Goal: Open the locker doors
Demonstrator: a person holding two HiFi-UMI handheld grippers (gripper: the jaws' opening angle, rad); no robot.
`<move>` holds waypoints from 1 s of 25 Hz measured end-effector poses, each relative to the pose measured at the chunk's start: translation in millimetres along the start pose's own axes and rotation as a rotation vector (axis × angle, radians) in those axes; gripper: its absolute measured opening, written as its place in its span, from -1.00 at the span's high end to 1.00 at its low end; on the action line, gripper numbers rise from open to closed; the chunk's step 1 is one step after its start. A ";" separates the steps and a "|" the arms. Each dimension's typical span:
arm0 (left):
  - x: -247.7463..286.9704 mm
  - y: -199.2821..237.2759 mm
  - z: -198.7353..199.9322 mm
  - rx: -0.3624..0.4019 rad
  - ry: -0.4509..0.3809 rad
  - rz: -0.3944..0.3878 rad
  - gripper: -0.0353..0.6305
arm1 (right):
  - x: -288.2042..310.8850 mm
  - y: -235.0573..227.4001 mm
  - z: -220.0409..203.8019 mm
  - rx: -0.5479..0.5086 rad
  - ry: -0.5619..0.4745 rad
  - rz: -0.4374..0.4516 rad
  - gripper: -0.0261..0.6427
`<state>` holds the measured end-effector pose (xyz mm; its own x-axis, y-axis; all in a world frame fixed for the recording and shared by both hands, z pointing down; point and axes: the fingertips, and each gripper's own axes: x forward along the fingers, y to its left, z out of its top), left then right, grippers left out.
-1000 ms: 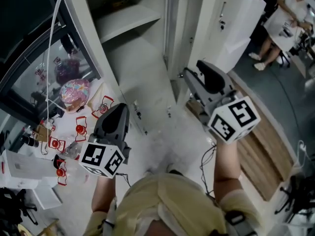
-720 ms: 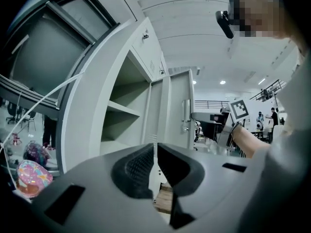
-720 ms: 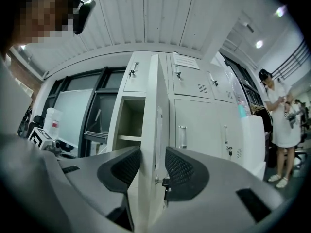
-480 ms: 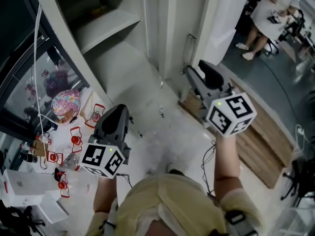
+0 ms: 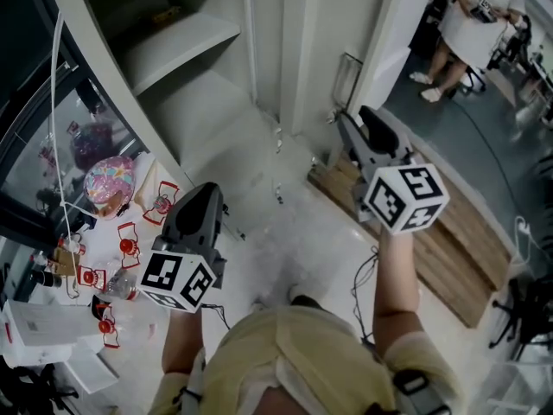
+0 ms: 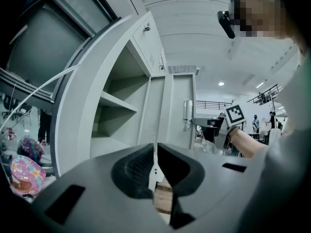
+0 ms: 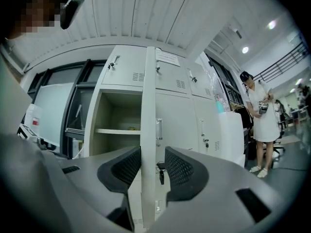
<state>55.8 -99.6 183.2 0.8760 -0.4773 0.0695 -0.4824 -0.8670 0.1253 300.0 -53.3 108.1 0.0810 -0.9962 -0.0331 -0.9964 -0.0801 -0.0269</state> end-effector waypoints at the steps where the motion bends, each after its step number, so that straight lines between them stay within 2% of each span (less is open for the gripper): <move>1: 0.4 0.8 -0.7 -0.003 0.001 0.002 0.88 | -0.1 -3.3 -2.0 0.003 0.004 -0.012 0.47; 13: 6.0 2.6 -14.6 -0.013 0.014 -0.008 0.88 | -17.3 -20.7 -22.3 0.022 0.033 -0.110 0.47; 20: 2.4 5.6 -20.8 -0.048 0.010 0.022 0.88 | -34.3 -1.0 -31.6 0.057 0.031 -0.073 0.47; 25: -8.6 15.0 -27.1 -0.063 0.018 0.071 0.88 | -34.9 30.5 -33.5 0.060 0.025 0.020 0.47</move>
<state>41.1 -104.6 211.3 0.8397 -0.5343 0.0977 -0.5429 -0.8199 0.1817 266.0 -22.2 141.9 0.0593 -0.9982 -0.0091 -0.9945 -0.0583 -0.0866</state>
